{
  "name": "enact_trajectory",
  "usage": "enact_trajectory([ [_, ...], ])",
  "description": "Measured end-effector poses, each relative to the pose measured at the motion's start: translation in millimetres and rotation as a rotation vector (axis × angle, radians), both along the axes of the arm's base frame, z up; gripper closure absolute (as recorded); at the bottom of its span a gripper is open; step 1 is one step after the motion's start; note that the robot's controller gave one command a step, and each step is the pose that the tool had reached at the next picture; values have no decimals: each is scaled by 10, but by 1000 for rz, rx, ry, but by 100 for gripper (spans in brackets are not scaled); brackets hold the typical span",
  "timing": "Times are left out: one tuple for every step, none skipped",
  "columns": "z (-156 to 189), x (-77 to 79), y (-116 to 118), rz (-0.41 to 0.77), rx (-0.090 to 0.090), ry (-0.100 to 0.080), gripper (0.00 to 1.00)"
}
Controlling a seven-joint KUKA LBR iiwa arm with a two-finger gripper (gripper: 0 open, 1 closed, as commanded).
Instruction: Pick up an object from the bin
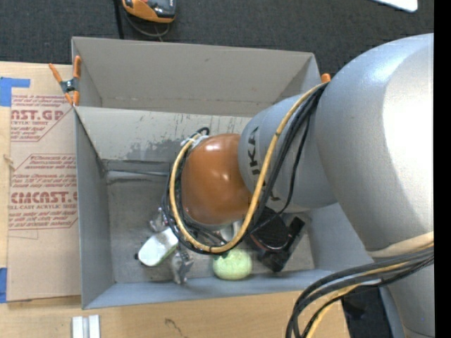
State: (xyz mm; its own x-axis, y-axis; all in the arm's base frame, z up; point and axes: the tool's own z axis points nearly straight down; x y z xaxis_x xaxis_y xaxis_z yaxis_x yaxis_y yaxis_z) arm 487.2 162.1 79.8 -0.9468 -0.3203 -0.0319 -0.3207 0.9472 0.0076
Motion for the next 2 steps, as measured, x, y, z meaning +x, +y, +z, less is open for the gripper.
enact_trajectory([
  [-60,-31,94,-103,-14,19,100],
  [-60,-31,93,-104,-14,19,100],
])
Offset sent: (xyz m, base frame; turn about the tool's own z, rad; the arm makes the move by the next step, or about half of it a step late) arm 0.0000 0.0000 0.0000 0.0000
